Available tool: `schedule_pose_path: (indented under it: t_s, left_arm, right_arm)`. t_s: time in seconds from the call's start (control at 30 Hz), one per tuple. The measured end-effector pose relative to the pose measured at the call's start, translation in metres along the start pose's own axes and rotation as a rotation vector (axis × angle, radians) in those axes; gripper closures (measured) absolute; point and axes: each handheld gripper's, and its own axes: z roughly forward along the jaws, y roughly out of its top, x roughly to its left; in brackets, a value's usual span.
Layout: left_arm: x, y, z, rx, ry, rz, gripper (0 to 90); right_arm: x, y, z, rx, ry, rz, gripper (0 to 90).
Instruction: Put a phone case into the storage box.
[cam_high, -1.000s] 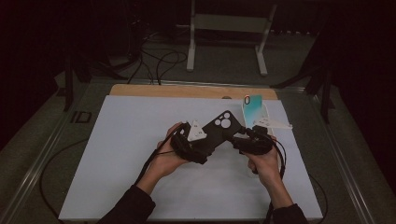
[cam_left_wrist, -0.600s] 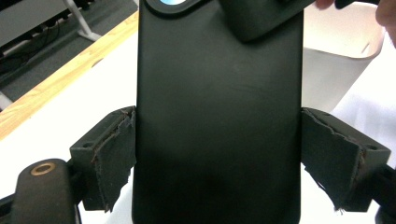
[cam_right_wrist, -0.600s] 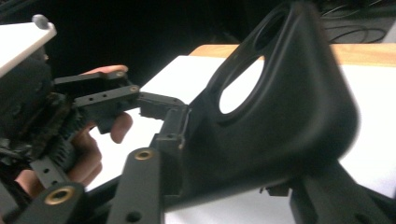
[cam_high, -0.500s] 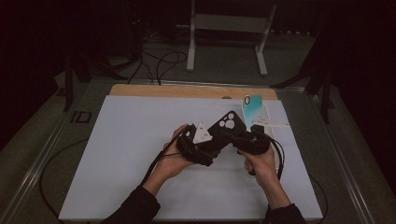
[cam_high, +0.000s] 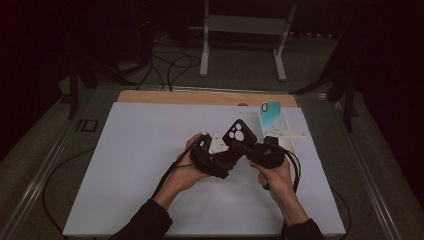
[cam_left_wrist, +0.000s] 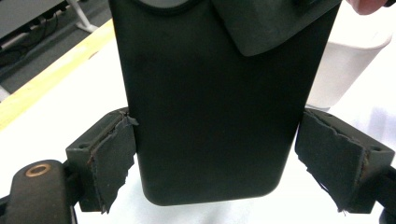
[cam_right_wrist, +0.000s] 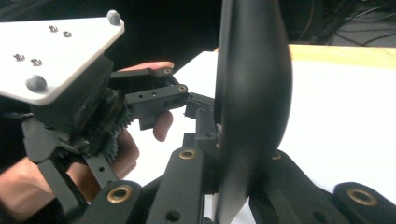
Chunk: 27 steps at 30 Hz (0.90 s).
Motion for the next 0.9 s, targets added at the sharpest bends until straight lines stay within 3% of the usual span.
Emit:
schedule_pose_path:
  t_s: [0.53,0.73,0.87,0.9]
  left_arm:
    - [0.012,-0.005,-0.010,-0.019,-0.088,-0.051,14.9]
    - [0.017,-0.008,-0.012,-0.026,-0.132,-0.076,14.9]
    - [0.019,-0.009,-0.012,-0.028,-0.152,-0.078,15.0]
    - [0.020,-0.010,-0.012,-0.033,-0.175,-0.081,15.0]
  right_arm:
    - [-0.002,0.003,-0.011,0.002,-0.021,-0.036,86.0]
    - [-0.001,0.003,-0.014,0.008,0.002,-0.065,85.9]
    - [0.002,0.004,-0.015,0.003,0.043,-0.078,85.7]
    - [0.003,0.004,-0.015,0.004,0.051,-0.082,85.7]
